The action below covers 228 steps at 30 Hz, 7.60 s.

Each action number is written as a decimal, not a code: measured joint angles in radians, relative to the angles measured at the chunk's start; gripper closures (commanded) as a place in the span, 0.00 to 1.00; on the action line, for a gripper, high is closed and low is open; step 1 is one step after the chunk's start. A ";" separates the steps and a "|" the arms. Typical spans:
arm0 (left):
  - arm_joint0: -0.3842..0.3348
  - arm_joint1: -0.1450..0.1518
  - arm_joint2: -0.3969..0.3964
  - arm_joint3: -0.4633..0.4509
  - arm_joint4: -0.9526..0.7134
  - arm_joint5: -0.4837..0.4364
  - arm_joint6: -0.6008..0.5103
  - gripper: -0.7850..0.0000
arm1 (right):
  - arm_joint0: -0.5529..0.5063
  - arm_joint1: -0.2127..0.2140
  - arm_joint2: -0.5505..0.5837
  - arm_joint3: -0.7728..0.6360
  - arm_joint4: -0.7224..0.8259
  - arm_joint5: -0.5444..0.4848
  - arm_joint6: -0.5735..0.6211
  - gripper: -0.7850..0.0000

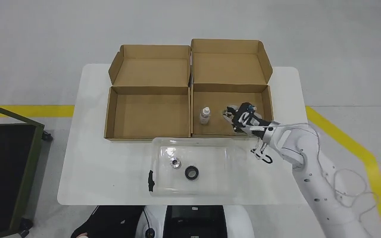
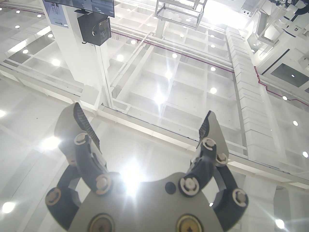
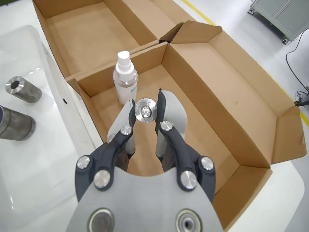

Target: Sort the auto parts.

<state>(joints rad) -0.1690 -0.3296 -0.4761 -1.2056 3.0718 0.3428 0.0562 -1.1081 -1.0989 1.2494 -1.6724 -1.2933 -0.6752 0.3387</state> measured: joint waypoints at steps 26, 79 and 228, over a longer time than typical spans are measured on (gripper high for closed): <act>0.000 0.000 0.000 0.000 0.000 0.000 0.000 0.00 | 0.194 -0.037 -0.180 0.237 0.034 -0.003 0.153 0.22; 0.000 0.000 0.000 0.000 0.000 0.000 0.000 0.00 | -0.215 0.014 -0.244 -0.345 -0.088 -0.057 0.196 0.07; 0.000 0.000 0.000 0.000 0.000 0.000 0.000 0.00 | 0.240 -0.124 -0.408 0.080 0.049 0.173 -0.126 1.00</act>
<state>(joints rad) -0.1690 -0.3296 -0.4761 -1.2056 3.0718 0.3428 0.0562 -0.8684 -1.2228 0.8410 -1.5921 -1.2444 -0.5025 0.2123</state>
